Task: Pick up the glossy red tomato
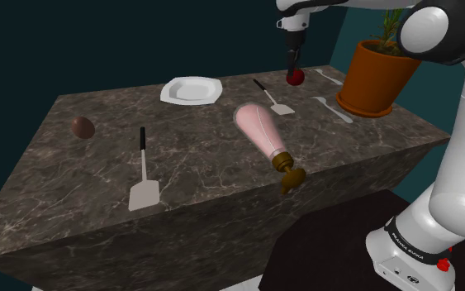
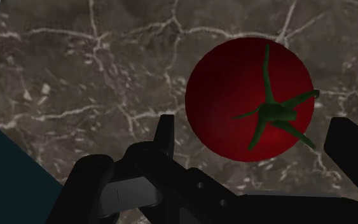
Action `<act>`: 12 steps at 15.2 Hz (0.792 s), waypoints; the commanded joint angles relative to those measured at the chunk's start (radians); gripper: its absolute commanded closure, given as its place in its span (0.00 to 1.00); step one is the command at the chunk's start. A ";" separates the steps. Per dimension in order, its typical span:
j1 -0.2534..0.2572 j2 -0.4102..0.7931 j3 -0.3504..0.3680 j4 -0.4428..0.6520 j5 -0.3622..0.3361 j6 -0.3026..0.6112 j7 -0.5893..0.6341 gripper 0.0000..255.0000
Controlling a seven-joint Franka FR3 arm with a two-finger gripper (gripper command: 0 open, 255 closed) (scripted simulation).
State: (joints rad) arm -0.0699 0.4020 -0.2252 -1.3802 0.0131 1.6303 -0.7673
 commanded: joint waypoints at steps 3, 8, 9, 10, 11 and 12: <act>0.001 0.000 0.001 -0.036 0.000 0.036 0.001 0.00; 0.002 -0.001 0.001 -0.035 0.000 0.034 0.003 1.00; 0.003 -0.002 0.001 -0.036 0.000 0.034 0.003 1.00; 0.003 -0.002 0.001 -0.036 0.000 0.035 0.003 1.00; 0.003 -0.002 0.001 -0.037 0.000 0.035 0.003 1.00; 0.003 -0.002 0.001 -0.037 0.000 0.035 0.003 1.00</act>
State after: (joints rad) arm -0.0670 0.3988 -0.2242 -1.4162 0.0128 1.6663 -0.7642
